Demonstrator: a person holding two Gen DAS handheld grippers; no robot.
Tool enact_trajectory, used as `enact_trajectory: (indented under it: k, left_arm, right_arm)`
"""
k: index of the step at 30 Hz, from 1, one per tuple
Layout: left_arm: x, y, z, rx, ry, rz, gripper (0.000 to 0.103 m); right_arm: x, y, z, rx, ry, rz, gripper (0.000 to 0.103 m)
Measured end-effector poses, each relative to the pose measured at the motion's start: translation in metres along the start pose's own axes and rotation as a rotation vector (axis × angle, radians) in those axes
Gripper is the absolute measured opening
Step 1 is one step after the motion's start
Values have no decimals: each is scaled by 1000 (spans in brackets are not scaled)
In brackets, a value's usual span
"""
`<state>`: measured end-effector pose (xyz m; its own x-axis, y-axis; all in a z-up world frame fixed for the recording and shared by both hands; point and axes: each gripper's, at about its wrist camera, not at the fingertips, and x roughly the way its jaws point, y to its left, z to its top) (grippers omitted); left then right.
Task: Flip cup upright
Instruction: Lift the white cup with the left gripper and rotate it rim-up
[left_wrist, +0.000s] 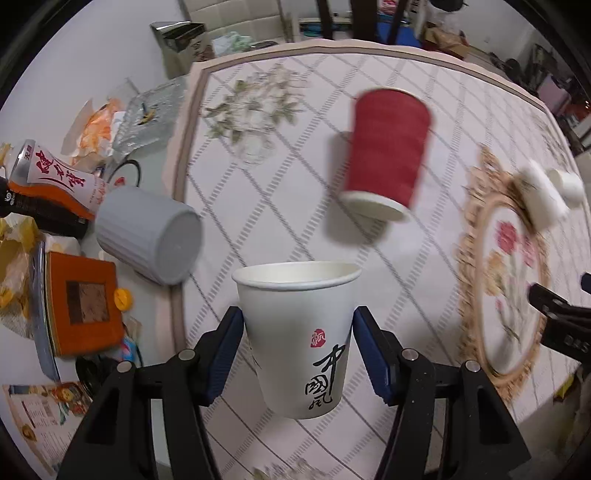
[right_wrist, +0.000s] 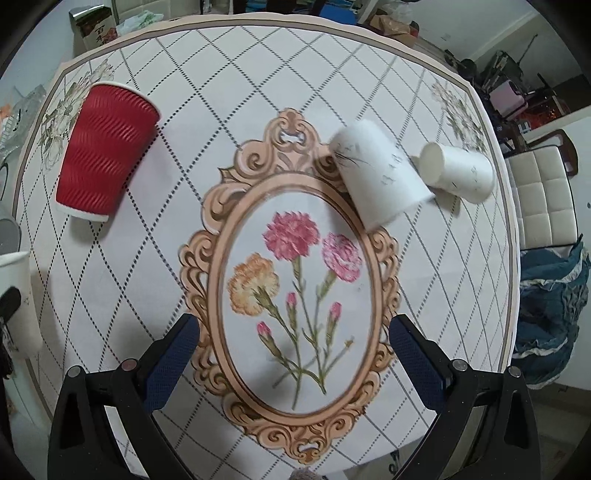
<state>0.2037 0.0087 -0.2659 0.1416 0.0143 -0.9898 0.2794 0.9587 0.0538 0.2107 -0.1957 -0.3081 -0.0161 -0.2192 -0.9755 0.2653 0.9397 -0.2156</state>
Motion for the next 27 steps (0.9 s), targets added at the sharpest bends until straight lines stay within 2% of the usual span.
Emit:
enact_trajectory:
  k: [5,12,20,27]
  left_arm:
    - [-11,-43,-22,16,48,-58,58]
    - [-1,-114,-42,-44,139,-159,58]
    - [32,-163,-38,-113,186,-145,58]
    - [46,-163,-29,-137,196,-110,60]
  right_arm:
    - [3,-29,-19,11,16,-11,103]
    - [26,-90,-43,65,59,-7,103]
    - [69,-142,-66,62,107,-7,103]
    - [95,-166,-65,54,130,8,103]
